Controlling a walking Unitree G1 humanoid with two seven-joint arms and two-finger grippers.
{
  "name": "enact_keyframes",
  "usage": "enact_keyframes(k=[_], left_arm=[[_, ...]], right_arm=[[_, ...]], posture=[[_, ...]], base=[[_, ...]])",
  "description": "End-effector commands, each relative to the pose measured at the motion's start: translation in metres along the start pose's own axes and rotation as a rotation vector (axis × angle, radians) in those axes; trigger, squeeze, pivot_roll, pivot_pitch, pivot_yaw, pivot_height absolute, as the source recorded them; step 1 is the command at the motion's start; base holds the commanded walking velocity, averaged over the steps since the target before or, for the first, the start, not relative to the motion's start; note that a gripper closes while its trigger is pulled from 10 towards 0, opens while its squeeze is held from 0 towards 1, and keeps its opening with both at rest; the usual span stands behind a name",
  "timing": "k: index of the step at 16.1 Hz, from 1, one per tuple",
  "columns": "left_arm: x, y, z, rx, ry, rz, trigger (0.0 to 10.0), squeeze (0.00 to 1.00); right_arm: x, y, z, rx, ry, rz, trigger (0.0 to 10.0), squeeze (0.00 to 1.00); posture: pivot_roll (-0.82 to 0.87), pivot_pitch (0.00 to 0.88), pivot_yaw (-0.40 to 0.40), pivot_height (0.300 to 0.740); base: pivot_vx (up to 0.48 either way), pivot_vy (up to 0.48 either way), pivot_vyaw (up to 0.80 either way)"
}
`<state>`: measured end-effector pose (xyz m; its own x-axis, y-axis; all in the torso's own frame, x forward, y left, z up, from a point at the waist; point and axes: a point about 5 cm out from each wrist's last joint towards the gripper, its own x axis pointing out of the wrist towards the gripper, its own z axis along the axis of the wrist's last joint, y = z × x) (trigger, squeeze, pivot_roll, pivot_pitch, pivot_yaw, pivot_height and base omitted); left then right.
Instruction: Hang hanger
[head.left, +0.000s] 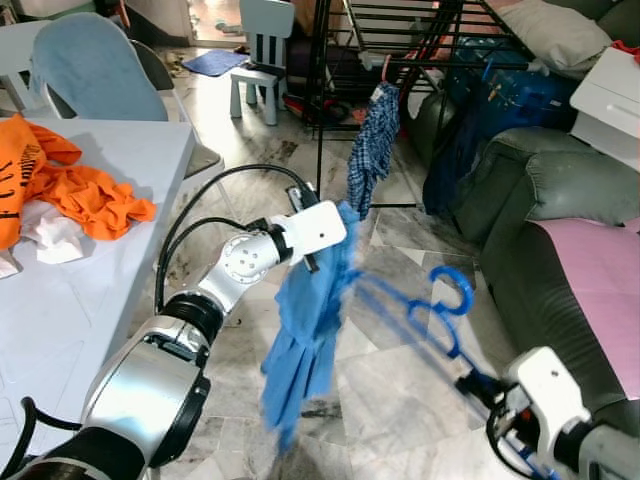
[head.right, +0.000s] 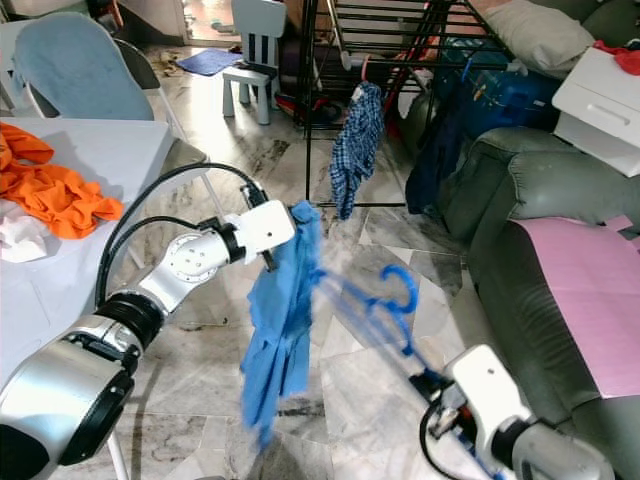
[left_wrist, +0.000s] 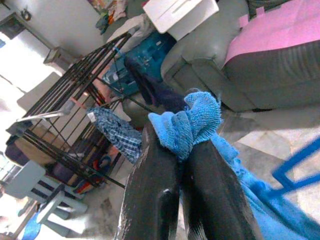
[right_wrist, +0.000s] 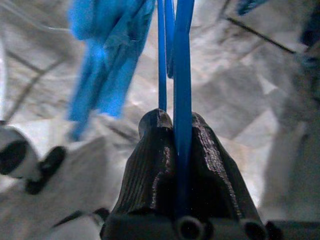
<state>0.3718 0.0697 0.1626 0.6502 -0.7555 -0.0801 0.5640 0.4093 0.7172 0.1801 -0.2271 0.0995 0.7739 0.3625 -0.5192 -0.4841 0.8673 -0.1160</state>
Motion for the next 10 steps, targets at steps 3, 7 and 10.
enact_keyframes(k=[3,7,10], left_arm=[[0.005,0.007,0.013,0.012,-0.067,-0.004,10.0,0.00],[0.006,0.002,0.011,0.015,-0.051,-0.020,10.0,0.00],[0.006,-0.005,0.003,0.033,0.010,-0.036,10.0,0.00]], right_arm=[[0.001,-0.009,-0.001,-0.020,-0.008,-0.053,10.0,0.00],[-0.001,0.000,0.002,-0.022,-0.031,0.017,10.0,0.00],[-0.018,0.014,0.025,-0.020,-0.132,0.199,10.0,0.00]], posture=[[0.00,0.000,-0.072,0.740],[0.00,0.000,-0.071,0.740],[-0.01,0.000,-0.067,0.740]], base=[[0.000,0.000,0.00],[0.000,0.000,0.00],[0.000,0.000,0.00]])
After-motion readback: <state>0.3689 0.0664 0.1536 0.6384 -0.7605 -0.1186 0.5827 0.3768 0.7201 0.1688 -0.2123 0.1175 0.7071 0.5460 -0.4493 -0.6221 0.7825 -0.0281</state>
